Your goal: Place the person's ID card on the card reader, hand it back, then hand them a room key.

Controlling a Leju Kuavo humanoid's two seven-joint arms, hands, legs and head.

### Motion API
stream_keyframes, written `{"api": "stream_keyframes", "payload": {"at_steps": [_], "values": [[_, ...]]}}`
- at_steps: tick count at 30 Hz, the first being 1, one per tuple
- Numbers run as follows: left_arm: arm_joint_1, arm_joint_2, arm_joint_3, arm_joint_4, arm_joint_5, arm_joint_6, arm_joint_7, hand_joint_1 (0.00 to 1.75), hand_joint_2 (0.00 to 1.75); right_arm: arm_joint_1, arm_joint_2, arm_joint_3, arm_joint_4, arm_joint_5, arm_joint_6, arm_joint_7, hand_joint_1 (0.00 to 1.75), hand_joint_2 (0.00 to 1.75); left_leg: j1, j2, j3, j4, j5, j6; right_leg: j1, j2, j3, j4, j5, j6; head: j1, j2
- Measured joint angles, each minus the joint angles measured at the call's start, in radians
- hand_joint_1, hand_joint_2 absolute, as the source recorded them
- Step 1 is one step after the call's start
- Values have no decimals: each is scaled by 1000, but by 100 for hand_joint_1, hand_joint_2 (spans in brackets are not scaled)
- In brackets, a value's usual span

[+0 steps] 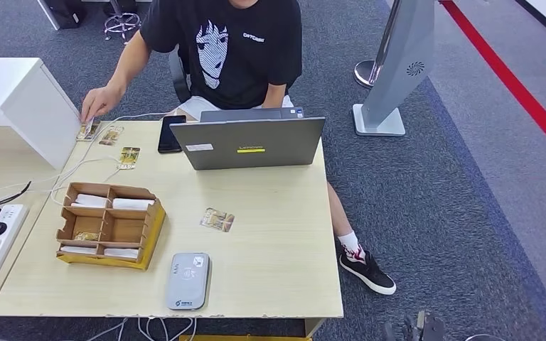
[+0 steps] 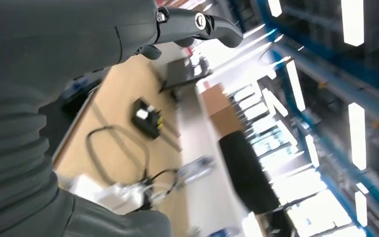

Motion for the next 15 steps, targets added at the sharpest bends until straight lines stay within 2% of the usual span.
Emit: {"api": "stream_keyframes", "payload": {"at_steps": [4,6,8,11,15], "values": [[-60,-6,99,246,49,-176,79,0,175,7,3,-32,-10,-9,39,-7,0,175,0,0,0,0,0,0,0,0,0,0,0,0,1,0],[-108,-6,173,402,12,-282,95,0,175,9,4,-48,-9,-12,70,-10,0,175,0,0,1,0,0,0,0,0,1,0,0,0,1,0],[-154,-3,259,553,-66,-346,95,0,175,10,5,-66,-6,-11,100,-10,0,175,0,1,1,0,0,0,0,0,1,0,0,0,0,0],[-216,3,377,758,-176,-396,99,0,175,12,6,-99,-1,-10,127,-15,0,175,0,0,0,0,0,0,0,0,1,0,0,0,1,0],[-277,17,471,970,-297,-398,127,0,175,10,7,-133,3,-20,133,-13,0,175,-1,-1,0,0,0,0,0,-1,1,0,0,0,1,0]]}}
